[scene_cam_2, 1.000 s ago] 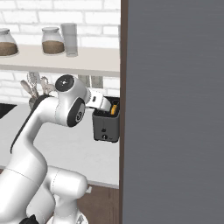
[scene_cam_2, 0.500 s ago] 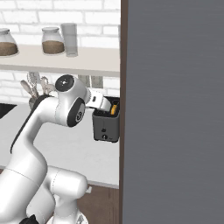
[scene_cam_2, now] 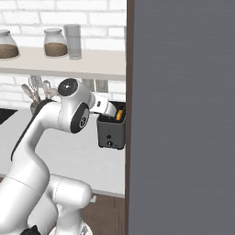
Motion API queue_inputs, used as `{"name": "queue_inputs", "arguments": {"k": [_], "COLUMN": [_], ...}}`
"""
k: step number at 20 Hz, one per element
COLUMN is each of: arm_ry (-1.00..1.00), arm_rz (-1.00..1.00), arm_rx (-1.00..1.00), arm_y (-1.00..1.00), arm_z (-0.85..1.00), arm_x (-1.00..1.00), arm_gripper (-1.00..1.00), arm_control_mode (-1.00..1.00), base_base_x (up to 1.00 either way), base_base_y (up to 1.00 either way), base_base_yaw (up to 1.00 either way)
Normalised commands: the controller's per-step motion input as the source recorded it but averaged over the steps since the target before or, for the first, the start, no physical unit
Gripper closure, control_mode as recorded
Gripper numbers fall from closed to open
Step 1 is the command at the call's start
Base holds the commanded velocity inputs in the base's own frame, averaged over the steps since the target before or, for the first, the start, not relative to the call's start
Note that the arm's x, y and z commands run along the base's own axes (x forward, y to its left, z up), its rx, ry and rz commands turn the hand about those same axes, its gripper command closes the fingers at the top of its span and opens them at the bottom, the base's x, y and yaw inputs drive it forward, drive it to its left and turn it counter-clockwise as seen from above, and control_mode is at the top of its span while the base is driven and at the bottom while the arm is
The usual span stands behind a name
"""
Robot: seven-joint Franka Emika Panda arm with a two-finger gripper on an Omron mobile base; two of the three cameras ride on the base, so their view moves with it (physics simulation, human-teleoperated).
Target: Start the toaster. Once the lever pops up, take the bread to the plate on the dining counter.
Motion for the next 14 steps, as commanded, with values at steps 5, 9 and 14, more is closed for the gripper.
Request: {"name": "queue_inputs", "arguments": {"k": [5,9,14], "arm_ry": [0.0,0.0,0.0], "arm_rz": [0.0,0.0,0.0], "arm_rx": [0.0,0.0,0.0], "arm_y": [0.0,0.0,0.0], "arm_z": [0.0,0.0,0.0], "arm_x": [0.0,0.0,0.0], "arm_gripper": [-1.0,-1.0,-1.0], "arm_control_mode": [-1.0,-1.0,-1.0], "base_base_x": [0.0,0.0,0.0], "base_base_y": [0.0,0.0,0.0], "base_base_yaw": [0.0,0.0,0.0]}}
